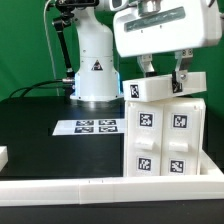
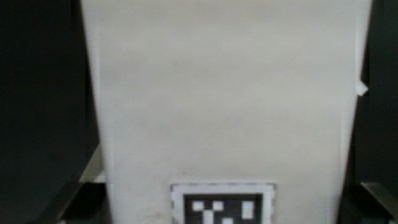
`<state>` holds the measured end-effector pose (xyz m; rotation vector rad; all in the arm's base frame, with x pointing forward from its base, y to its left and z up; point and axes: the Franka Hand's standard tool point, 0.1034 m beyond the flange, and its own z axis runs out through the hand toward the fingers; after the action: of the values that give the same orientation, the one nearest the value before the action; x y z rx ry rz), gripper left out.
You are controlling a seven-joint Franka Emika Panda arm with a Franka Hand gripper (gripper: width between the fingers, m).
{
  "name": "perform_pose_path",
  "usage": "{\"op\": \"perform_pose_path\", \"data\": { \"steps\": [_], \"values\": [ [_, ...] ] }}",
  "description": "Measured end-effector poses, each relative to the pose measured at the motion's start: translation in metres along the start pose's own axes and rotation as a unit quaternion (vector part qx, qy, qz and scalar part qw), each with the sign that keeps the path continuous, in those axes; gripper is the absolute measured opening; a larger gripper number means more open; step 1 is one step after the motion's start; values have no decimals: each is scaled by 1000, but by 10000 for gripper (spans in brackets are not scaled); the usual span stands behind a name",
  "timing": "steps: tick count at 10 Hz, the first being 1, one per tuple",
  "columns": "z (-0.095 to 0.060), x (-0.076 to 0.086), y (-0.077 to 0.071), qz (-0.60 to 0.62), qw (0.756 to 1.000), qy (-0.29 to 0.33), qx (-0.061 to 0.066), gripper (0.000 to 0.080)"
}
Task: Assemble cabinet
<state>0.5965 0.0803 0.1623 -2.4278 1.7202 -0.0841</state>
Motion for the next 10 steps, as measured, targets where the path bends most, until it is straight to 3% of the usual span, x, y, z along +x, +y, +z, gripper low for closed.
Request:
{"op": "perform_pose_path", "data": {
  "steps": [3, 10],
  "values": [
    [1, 1, 2, 162, 987, -7, 4, 551],
    [2, -3, 0, 400, 916, -38, 5, 551]
  ]
}}
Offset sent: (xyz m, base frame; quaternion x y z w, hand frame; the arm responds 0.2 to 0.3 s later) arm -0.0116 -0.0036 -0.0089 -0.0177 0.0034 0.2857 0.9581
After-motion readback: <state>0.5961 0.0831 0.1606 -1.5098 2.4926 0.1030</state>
